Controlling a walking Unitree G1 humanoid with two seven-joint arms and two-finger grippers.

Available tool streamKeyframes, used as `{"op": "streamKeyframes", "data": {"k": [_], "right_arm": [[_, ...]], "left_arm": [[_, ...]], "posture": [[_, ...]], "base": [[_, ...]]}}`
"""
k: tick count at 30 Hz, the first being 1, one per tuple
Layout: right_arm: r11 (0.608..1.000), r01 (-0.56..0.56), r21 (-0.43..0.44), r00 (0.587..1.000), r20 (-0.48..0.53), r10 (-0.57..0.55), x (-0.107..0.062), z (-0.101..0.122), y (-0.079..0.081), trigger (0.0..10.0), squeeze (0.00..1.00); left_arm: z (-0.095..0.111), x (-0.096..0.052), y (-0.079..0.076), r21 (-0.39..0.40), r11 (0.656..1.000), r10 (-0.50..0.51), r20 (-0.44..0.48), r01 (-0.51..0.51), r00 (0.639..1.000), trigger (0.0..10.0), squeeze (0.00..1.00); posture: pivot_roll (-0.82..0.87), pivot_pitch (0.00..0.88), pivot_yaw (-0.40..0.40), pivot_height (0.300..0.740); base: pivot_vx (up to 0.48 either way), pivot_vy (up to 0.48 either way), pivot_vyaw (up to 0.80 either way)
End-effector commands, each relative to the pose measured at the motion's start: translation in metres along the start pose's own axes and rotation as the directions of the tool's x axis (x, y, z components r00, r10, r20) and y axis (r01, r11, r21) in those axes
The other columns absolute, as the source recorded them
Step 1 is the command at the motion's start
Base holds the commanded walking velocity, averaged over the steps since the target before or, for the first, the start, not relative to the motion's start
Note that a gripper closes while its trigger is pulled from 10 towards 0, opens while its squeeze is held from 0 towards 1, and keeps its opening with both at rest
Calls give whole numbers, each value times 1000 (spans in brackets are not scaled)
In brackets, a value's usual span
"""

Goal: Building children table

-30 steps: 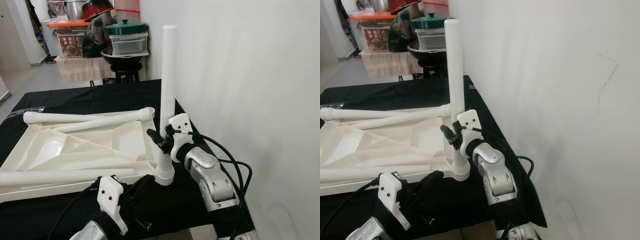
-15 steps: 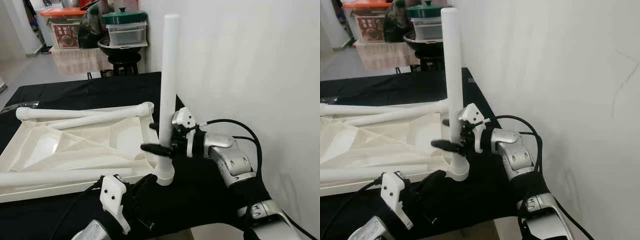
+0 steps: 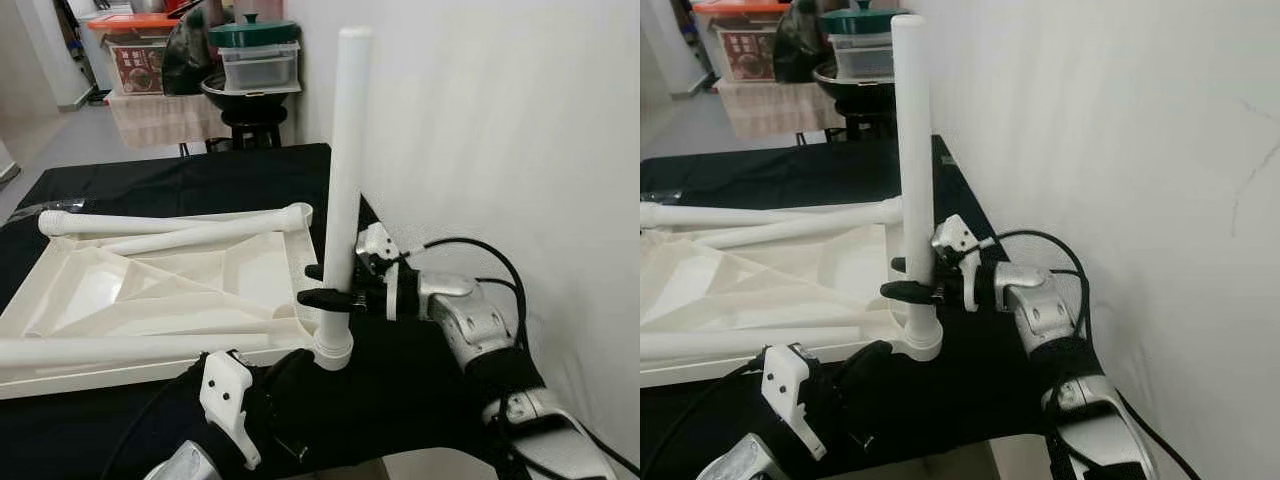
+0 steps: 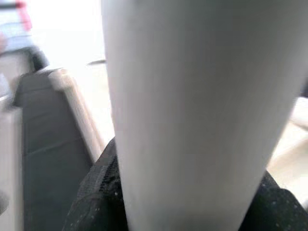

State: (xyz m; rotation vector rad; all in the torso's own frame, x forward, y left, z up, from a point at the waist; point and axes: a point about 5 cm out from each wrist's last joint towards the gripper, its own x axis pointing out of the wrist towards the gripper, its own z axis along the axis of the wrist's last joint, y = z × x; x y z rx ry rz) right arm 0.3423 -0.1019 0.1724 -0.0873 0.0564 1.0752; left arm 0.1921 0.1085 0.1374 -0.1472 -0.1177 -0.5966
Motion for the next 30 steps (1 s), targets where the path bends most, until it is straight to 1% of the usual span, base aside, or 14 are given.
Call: {"op": "streamKeyframes", "data": {"k": [1,2,4,8,13,14,15,16,19,23,24,25,26,30], "right_arm": [[983,184,13,978,-106,-181,2,-16,-1,0,0],[901,431,52,896,-145,-421,4,-28,3,0,0],[861,495,118,863,-182,-471,8,-41,22,0,0],[845,523,107,846,-188,-500,14,-45,40,0,0],[844,530,75,840,-180,-512,15,-41,26,0,0],[846,528,79,842,-179,-509,15,-40,21,10000,0],[846,528,79,842,-179,-509,15,-40,21,10000,0],[850,519,88,849,-169,-500,14,-35,18,10000,1000],[869,486,94,870,-151,-470,14,-29,16,10000,1000],[978,203,47,979,-24,-202,18,7,14,10000,988],[989,143,21,990,-18,-143,18,11,14,10000,282],[989,143,21,990,-18,-143,18,11,14,10000,282],[996,88,-16,996,-11,-88,17,14,13,10000,0],[985,-153,-79,988,-7,153,14,25,10,10000,0]], "left_arm": [[-1,-2,1,5,1000,1,-5,-1,1000,10000,0],[-1,-3,1,6,1000,1,-6,-1,1000,10000,0],[-1,-3,2,7,1000,2,-6,-2,1000,10000,0],[-2,-2,3,8,1000,3,-9,-3,1000,10000,0],[-3,0,3,7,1000,-4,-12,4,1000,10000,0],[-2,0,3,9,1000,-3,-10,3,1000,10000,0],[-2,0,3,9,1000,-3,-10,3,1000,10000,0],[-2,1,3,12,1000,5,-6,-5,1000,10000,0],[-2,1,4,15,1000,11,-4,-11,1000,10000,0],[-1,2,3,12,1000,5,-5,-5,1000,10000,0],[-1,2,3,11,1000,4,-5,-4,1000,10000,0],[-1,2,3,11,1000,4,-5,-4,1000,10000,0],[-1,2,3,11,1000,3,-6,-3,1000,10000,0],[-1,2,3,11,1000,2,-7,-1,1000,10000,0]], "posture": [[42,0,-37,740],[43,0,-36,740],[48,0,-32,740],[37,0,-18,740],[40,0,-29,740],[40,0,-30,740],[40,0,-30,740],[41,0,-31,740],[42,0,-29,740],[42,0,-29,740],[42,0,-29,740],[42,0,-29,740],[43,0,-26,740],[49,0,-27,740]], "base": [[0,0,0],[0,0,0],[0,0,0],[0,0,0],[0,0,0],[0,0,0],[0,0,0],[0,0,0],[0,0,0],[0,0,0],[0,0,0],[0,0,0],[0,0,0],[0,0,0]]}}
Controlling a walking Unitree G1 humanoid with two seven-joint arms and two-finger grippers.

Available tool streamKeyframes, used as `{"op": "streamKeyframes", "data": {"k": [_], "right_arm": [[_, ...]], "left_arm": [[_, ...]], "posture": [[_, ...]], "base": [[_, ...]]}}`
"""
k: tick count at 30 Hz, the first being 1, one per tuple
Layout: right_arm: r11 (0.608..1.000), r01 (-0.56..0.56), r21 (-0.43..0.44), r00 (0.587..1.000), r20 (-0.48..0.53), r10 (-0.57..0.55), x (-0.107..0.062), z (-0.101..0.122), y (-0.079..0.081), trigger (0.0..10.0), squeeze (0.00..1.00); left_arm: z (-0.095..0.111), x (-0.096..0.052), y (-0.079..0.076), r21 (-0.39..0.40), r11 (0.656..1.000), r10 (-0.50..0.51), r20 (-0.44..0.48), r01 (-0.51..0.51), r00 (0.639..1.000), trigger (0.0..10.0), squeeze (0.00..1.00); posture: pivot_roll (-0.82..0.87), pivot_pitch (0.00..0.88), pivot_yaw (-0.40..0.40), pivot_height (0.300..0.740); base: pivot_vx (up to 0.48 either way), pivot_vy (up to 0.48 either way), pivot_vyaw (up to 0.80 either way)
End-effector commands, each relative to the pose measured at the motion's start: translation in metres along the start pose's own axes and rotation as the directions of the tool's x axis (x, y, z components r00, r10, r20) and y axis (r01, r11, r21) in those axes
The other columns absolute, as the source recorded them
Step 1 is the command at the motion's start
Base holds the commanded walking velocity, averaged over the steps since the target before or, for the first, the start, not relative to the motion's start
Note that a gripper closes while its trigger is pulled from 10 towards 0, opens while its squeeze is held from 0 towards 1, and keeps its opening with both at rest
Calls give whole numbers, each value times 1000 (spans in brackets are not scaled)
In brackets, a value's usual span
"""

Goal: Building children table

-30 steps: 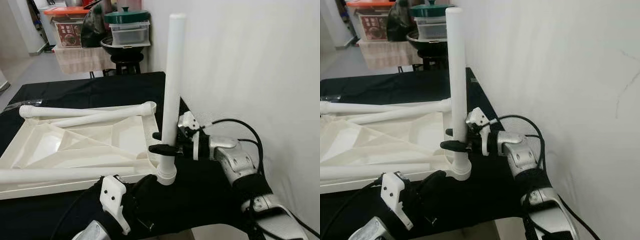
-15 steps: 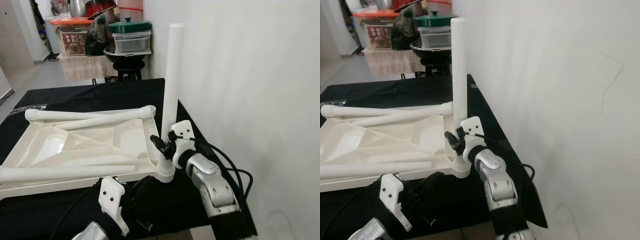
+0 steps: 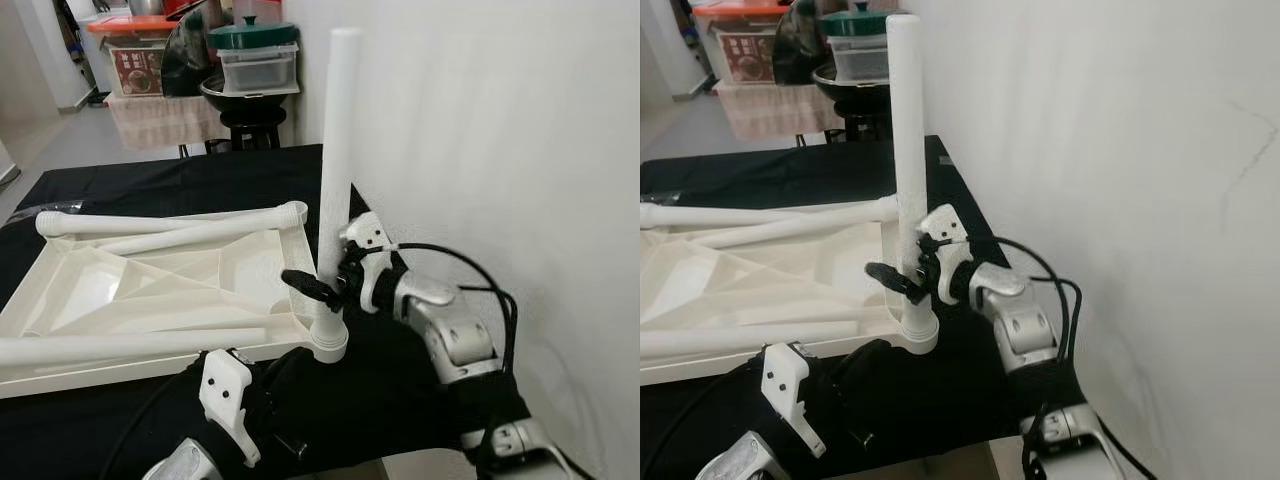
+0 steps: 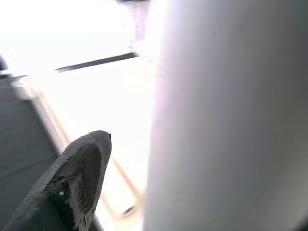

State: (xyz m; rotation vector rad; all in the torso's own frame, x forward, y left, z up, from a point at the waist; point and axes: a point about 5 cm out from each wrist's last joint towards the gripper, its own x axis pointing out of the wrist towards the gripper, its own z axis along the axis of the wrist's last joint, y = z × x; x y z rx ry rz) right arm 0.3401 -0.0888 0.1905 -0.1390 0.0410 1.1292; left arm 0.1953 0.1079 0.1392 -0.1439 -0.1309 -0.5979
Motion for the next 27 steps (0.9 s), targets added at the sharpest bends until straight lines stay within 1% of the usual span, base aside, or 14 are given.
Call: {"op": "streamKeyframes", "data": {"k": [1,3,4,5,6,7,10,13,14,15,16,25,26,27], "right_arm": [[995,-100,-29,995,10,101,5,5,2,10000,0],[980,-197,-26,980,1,197,5,10,-4,10000,0],[980,-197,-26,980,1,197,5,10,-4,10000,0],[973,-232,-12,973,-1,232,4,10,-6,10000,0],[965,-264,2,965,-7,264,5,10,-7,8392,0],[960,-282,8,959,-15,282,5,8,-7,0,0],[965,-261,6,965,-22,261,6,6,-8,0,0],[981,-193,-6,981,-26,193,7,4,-11,0,0],[989,-149,-3,988,-28,149,7,2,-11,0,0],[989,-149,-3,988,-28,149,7,2,-11,0,0],[995,-99,2,994,-36,99,7,-1,-11,0,0],[995,-99,2,994,-36,99,7,-1,-11,0,0],[973,203,107,976,-99,-192,19,-24,12,0,0],[973,203,107,976,-99,-192,19,-24,12,0,0]], "left_arm": [[-3,-1,1,4,1000,4,-18,-4,1000,10000,0],[-3,-1,2,5,1000,5,-19,-5,1000,10000,0],[-3,-1,2,5,1000,5,-19,-5,1000,10000,0],[-3,-1,2,6,1000,7,-20,-7,1000,10000,0],[-4,-1,2,7,1000,8,-20,-8,1000,10000,0],[-4,-1,2,8,1000,9,-21,-8,1000,10000,0],[-4,-2,2,8,1000,9,-22,-9,1000,10000,0],[-4,-2,2,8,1000,9,-22,-9,1000,10000,0],[-4,-2,2,7,1000,8,-22,-8,1000,10000,0],[-4,-2,2,7,1000,8,-22,-8,1000,10000,0],[-4,-3,2,7,1000,8,-22,-8,1000,10000,0],[-4,-3,2,7,1000,8,-22,-8,1000,10000,0],[-3,-3,3,8,1000,9,-22,-9,1000,10000,0],[-3,-3,3,8,1000,9,-22,-9,1000,10000,0]], "posture": [[49,0,-27,740],[57,0,-34,740],[57,0,-34,740],[60,0,-35,740],[66,0,-36,740],[69,0,-37,740],[69,0,-37,740],[64,0,-35,740],[62,0,-37,740],[62,0,-37,740],[62,0,-37,740],[62,0,-37,740],[47,0,-25,740],[47,0,-25,740]], "base": [[0,0,0],[0,0,0],[0,0,0],[0,0,0],[0,0,0],[0,0,0],[0,0,0],[0,0,0],[0,0,0],[0,0,0],[0,0,0],[0,0,0],[0,0,0],[0,0,0]]}}
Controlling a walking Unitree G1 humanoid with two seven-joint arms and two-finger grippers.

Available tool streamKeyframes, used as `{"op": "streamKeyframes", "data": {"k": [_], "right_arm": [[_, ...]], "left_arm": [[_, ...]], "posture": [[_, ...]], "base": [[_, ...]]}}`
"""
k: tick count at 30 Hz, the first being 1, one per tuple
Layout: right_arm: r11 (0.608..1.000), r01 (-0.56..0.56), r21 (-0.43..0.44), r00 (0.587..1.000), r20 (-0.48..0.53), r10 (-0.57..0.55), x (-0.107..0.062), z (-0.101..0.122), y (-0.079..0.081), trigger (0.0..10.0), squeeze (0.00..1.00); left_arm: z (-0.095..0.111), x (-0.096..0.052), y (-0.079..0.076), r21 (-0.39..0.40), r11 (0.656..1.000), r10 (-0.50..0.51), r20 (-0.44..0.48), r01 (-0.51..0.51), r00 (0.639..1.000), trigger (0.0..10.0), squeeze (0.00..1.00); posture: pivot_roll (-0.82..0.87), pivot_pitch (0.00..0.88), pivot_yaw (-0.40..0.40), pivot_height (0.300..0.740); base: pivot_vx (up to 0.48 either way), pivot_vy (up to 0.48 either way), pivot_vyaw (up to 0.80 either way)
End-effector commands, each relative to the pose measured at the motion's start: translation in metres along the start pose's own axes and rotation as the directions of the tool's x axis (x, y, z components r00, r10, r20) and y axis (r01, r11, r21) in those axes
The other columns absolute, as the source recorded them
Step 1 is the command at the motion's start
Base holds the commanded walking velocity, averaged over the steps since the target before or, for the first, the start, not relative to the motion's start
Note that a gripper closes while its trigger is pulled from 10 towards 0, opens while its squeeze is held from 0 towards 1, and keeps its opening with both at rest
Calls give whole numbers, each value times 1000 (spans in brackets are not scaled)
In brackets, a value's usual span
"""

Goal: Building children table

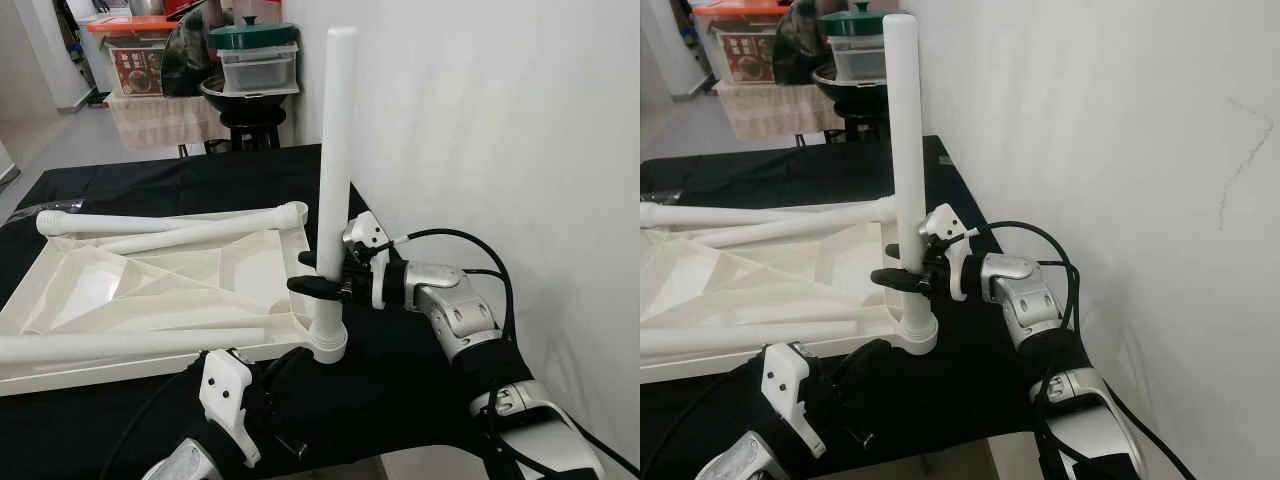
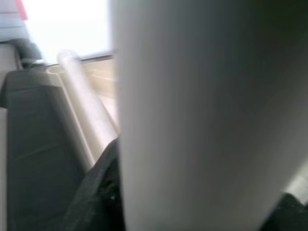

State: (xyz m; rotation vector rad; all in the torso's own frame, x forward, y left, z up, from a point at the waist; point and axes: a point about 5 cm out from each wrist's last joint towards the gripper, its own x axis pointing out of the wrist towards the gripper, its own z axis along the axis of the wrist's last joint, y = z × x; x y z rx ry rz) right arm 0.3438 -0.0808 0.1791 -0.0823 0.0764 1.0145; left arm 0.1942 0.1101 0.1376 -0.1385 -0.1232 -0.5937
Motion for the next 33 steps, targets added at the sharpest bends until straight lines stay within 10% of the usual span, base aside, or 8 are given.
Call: {"op": "streamKeyframes", "data": {"k": [1,8,10,18,19,25,29,33], "right_arm": [[952,286,106,954,-128,-272,7,-26,26,0,0],[846,515,140,854,-174,-491,1,-31,9,0,0],[838,533,115,842,-172,-511,1,-28,0,10000,0],[876,458,152,889,-78,-452,1,-12,-7,10000,0],[887,429,171,903,-51,-427,0,-9,-9,10000,1000],[988,130,79,986,97,-138,-5,16,-13,10000,1000],[996,-82,-19,992,99,83,-11,24,-13,10000,0],[968,-241,-77,969,34,244,-18,19,-15,10000,0]], "left_arm": [[-2,-2,2,6,1000,6,-13,-5,1000,10000,0],[-3,0,3,2,1000,-5,-17,5,1000,10000,0],[-4,0,3,4,1000,-1,-16,1,1000,10000,0],[-5,0,3,4,1000,3,-15,-3,1000,10000,0],[-5,0,2,3,1000,2,-15,-2,1000,10000,0],[-6,0,1,0,1000,1,-15,-1,1000,10000,0],[-6,0,0,-1,1000,2,-16,-2,1000,10000,0],[-6,0,0,-1,1000,1,-17,-1,1000,10000,0]], "posture": [[47,0,-25,740],[51,0,-23,740],[55,0,-29,740],[56,0,-34,740],[57,0,-36,740],[67,0,-40,740],[73,0,-42,740],[80,0,-44,740]], "base": [[0,0,0],[0,0,0],[0,0,0],[0,0,0],[0,0,0],[0,0,0],[0,0,0],[0,0,0]]}}
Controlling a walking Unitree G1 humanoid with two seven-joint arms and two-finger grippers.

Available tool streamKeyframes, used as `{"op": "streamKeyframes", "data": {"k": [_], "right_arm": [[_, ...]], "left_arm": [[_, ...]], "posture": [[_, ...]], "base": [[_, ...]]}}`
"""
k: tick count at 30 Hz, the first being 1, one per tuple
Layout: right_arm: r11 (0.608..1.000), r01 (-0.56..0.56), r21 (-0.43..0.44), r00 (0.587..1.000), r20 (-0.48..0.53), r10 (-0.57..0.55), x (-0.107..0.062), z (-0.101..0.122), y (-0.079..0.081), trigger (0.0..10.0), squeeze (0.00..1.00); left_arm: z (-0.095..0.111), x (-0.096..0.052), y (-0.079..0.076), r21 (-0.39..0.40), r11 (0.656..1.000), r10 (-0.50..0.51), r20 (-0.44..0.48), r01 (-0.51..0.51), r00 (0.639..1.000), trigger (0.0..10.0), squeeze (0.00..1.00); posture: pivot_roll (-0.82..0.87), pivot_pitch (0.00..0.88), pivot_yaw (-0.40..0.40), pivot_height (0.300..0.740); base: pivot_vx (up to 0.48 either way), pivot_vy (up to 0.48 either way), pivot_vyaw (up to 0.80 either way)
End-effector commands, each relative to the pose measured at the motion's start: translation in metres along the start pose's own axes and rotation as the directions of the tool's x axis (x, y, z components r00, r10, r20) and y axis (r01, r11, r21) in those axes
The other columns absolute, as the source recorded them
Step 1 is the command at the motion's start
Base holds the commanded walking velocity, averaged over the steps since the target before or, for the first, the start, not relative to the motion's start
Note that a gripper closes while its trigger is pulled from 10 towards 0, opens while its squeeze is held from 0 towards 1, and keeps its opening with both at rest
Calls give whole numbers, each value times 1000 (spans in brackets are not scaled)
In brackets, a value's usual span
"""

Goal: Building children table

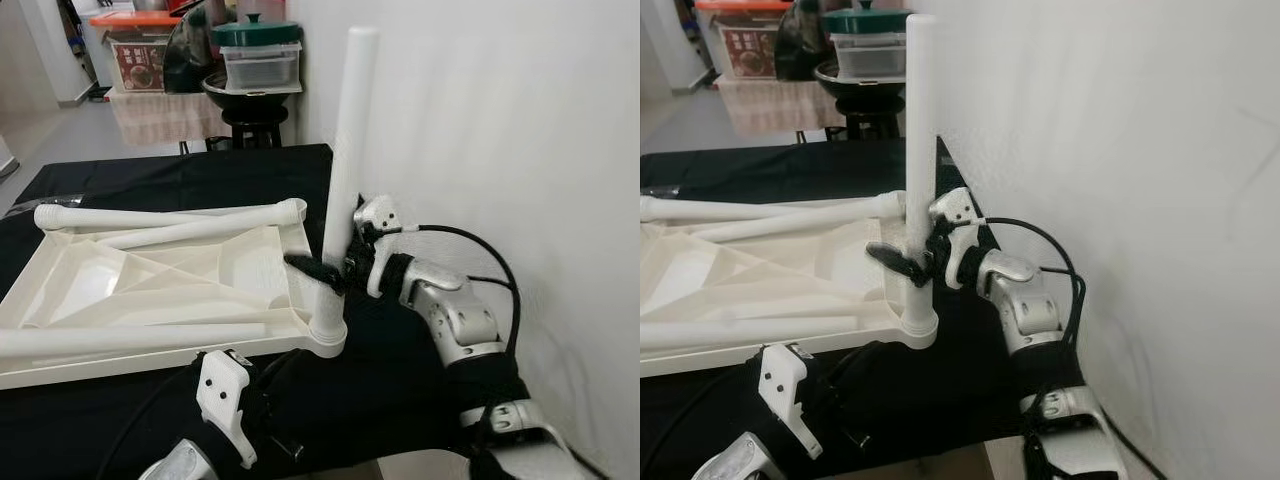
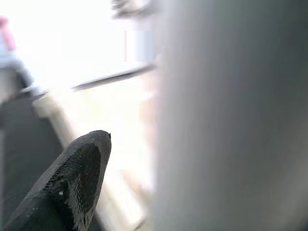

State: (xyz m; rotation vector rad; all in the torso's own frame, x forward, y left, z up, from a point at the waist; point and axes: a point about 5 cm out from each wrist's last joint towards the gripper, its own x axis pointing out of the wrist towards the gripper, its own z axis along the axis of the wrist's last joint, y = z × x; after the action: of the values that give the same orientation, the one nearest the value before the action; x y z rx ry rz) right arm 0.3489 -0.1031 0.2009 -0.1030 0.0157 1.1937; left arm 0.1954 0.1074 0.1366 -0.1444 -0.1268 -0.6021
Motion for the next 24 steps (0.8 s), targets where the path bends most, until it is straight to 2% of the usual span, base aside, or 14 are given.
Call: {"op": "streamKeyframes", "data": {"k": [1,4,5,6,7,10,11,14,20,22,23,24], "right_arm": [[997,-70,-17,998,-2,70,1,0,2,10000,0],[999,-46,-4,998,-37,46,0,-5,-7,10000,0],[1000,-15,12,998,-58,15,0,-10,-13,7490,0],[1000,7,23,997,-71,-5,-1,-13,-16,7490,0],[999,26,33,996,-83,-23,-2,-17,-18,4353,0],[999,27,38,996,-86,-23,-3,-19,-19,4353,0],[998,45,52,995,-94,-40,-5,-23,-20,0,0],[994,82,75,991,-115,-73,-14,-37,-21,0,0],[989,132,66,984,-126,-123,-20,-43,-22,0,0],[967,246,61,955,-188,-231,-24,-56,-20,0,0],[967,246,61,955,-188,-231,-24,-56,-20,0,0],[940,336,67,917,-252,-310,-26,-69,-16,0,0]], "left_arm": [[-5,-2,1,4,1000,9,-21,-9,1000,10000,0],[-5,-2,1,4,1000,11,-21,-10,1000,10000,0],[-5,-2,1,4,1000,11,-20,-11,1000,10000,0],[-4,-2,1,5,1000,12,-20,-12,1000,10000,0],[-4,-2,2,5,1000,13,-20,-12,1000,10000,0],[-4,-2,2,5,1000,13,-20,-13,1000,10000,0],[-4,-2,2,7,1000,14,-20,-14,1000,10000,0],[-4,-4,3,12,1000,19,-22,-19,1000,10000,0],[-3,-6,4,30,999,38,-27,-37,999,10000,0],[-2,-7,6,55,996,71,-30,-69,997,10000,0],[-2,-7,6,55,996,71,-30,-69,997,10000,0],[-1,-9,7,66,994,87,-30,-85,996,10000,0]], "posture": [[80,0,-44,740],[80,0,-44,740],[83,0,-48,740],[84,0,-47,740],[84,0,-47,740],[84,0,-47,740],[86,0,-48,740],[83,0,-39,740],[75,0,-36,740],[68,0,-36,740],[68,0,-36,740],[59,0,-38,740]], "base": [[0,0,0],[0,0,0],[0,0,0],[0,0,0],[0,0,0],[0,0,0],[0,0,0],[0,0,0],[0,0,0],[0,0,0],[0,0,0],[0,0,0]]}}
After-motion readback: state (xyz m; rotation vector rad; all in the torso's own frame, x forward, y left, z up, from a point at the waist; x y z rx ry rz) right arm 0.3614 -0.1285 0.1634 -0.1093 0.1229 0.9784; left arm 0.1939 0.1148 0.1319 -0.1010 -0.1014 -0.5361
